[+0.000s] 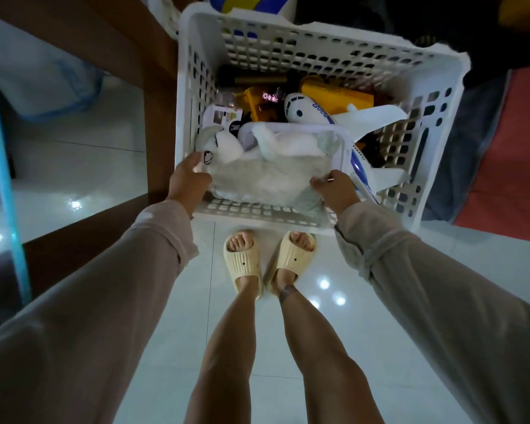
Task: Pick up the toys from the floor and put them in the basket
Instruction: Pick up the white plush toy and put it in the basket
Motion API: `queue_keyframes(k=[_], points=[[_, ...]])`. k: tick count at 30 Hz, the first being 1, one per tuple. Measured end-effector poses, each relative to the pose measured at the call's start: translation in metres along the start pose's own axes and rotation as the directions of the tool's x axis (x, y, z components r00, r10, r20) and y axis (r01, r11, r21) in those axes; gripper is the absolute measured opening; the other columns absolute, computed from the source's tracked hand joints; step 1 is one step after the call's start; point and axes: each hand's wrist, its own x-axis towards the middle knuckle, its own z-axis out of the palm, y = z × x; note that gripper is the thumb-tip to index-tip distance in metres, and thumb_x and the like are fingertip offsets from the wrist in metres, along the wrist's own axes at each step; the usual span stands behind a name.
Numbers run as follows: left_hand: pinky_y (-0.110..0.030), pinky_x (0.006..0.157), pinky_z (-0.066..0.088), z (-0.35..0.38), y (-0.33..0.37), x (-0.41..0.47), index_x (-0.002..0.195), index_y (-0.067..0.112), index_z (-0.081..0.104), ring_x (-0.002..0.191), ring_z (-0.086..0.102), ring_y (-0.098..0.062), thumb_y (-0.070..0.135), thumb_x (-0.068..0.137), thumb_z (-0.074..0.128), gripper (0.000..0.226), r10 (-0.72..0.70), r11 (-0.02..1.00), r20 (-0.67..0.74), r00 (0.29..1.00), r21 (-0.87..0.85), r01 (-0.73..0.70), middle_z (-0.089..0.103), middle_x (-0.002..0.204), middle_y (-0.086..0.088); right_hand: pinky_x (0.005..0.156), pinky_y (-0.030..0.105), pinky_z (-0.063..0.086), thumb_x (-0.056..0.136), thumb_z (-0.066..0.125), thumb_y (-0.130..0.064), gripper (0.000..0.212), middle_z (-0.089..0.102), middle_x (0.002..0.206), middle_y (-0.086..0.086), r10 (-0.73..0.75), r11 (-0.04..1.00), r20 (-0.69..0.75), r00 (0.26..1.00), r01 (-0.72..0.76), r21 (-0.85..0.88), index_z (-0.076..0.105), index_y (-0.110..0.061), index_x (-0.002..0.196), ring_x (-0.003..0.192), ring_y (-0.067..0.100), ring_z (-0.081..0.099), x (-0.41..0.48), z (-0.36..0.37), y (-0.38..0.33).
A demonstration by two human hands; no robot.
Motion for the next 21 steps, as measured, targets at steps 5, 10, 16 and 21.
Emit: queue_keyframes(k=[5, 10, 16, 21], points=[[-0.028, 0.105, 0.04, -0.017, 0.005, -0.009, 0.138, 0.01, 0.046, 0.124, 0.049, -0.023, -0.004, 0.089, 0.046, 0.05, 0.044, 0.989, 0.154, 0.987, -0.145, -0.022, 0.047, 0.143, -0.013, 0.103, 0.051, 0.044, 0.091, 0.052, -0.017, 0.041, 0.053, 0.13, 0.025, 0.038, 0.994, 0.123, 0.992, -0.026, -0.104, 0.044, -0.001, 0.128, 0.12, 0.042, 0.053, -0.019, -0.01, 0.009], [-0.017, 0.082, 0.05, -0.013, 0.012, -0.067, 0.132, 0.009, 0.052, 0.104, 0.06, -0.023, 0.0, 0.091, 0.044, 0.043, 0.062, 0.983, 0.237, 0.969, 0.151, -0.1, 0.052, 0.135, -0.011, 0.093, 0.035, 0.042, 0.091, 0.05, -0.018, 0.043, 0.057, 0.129, 0.02, 0.027, 0.972, 0.084, 0.996, -0.006, -0.236, 0.046, -0.006, 0.132, 0.12, 0.034, 0.054, -0.087, -0.027, 0.027], [-0.038, 0.103, 0.045, -0.024, -0.001, -0.204, 0.115, 0.009, 0.063, 0.116, 0.057, -0.034, 0.005, 0.089, 0.043, 0.033, -0.141, 0.942, 0.335, 0.932, 0.335, 0.023, 0.062, 0.127, -0.017, 0.098, 0.037, 0.045, 0.09, 0.052, -0.021, 0.035, 0.061, 0.127, 0.019, 0.176, 0.938, 0.179, 0.968, -0.109, -0.33, 0.058, -0.005, 0.121, 0.117, 0.036, 0.058, -0.212, -0.053, 0.061], [-0.041, 0.102, 0.048, -0.064, -0.039, -0.311, 0.112, 0.007, 0.064, 0.113, 0.059, -0.038, 0.004, 0.089, 0.042, 0.032, -0.264, 0.908, 0.307, 0.914, 0.4, 0.128, 0.064, 0.124, -0.02, 0.102, 0.039, 0.047, 0.089, 0.051, -0.023, 0.032, 0.063, 0.127, 0.014, 0.245, 0.891, 0.199, 0.949, -0.14, -0.431, 0.061, -0.013, 0.118, 0.114, 0.031, 0.061, -0.32, -0.074, 0.095]])
